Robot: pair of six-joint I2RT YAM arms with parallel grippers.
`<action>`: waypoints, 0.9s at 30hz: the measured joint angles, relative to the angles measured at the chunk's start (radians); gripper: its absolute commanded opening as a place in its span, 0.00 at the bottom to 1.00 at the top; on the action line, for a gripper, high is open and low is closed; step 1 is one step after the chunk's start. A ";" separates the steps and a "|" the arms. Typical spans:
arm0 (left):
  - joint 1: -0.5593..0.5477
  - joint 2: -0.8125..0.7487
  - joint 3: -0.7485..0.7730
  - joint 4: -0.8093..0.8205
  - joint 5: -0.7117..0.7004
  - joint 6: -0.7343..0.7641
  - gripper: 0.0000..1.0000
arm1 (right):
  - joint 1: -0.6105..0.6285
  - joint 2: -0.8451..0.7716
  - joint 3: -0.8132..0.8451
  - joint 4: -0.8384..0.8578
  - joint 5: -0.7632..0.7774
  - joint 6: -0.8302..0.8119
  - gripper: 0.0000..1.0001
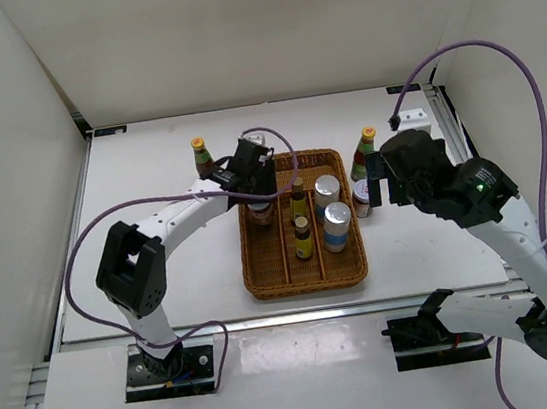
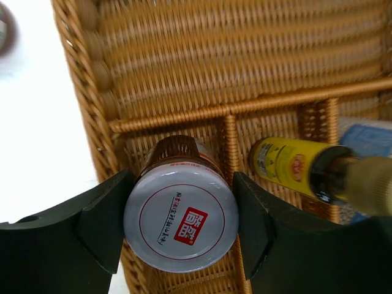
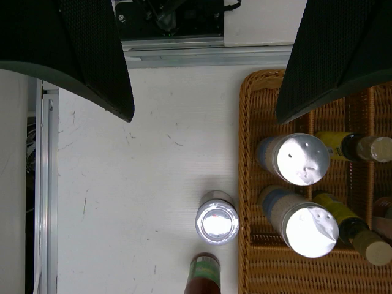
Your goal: Organize the condiment bottles
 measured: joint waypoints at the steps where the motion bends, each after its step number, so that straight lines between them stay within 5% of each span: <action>1: -0.002 0.011 -0.005 0.003 0.003 -0.003 0.14 | 0.000 0.000 -0.006 0.000 0.000 0.004 0.99; 8: -0.007 0.059 -0.020 0.033 0.022 -0.021 0.38 | 0.000 0.006 -0.065 -0.002 -0.013 0.053 0.99; 12: -0.008 0.059 -0.023 0.041 0.021 -0.020 0.95 | 0.000 0.006 -0.122 0.003 -0.021 0.089 0.99; 13: -0.008 0.059 -0.023 0.040 0.021 -0.016 1.00 | 0.000 0.006 -0.138 0.005 -0.019 0.100 0.99; 27: -0.008 -0.096 0.050 -0.070 -0.028 0.036 1.00 | -0.162 0.095 -0.208 0.165 -0.100 0.087 0.99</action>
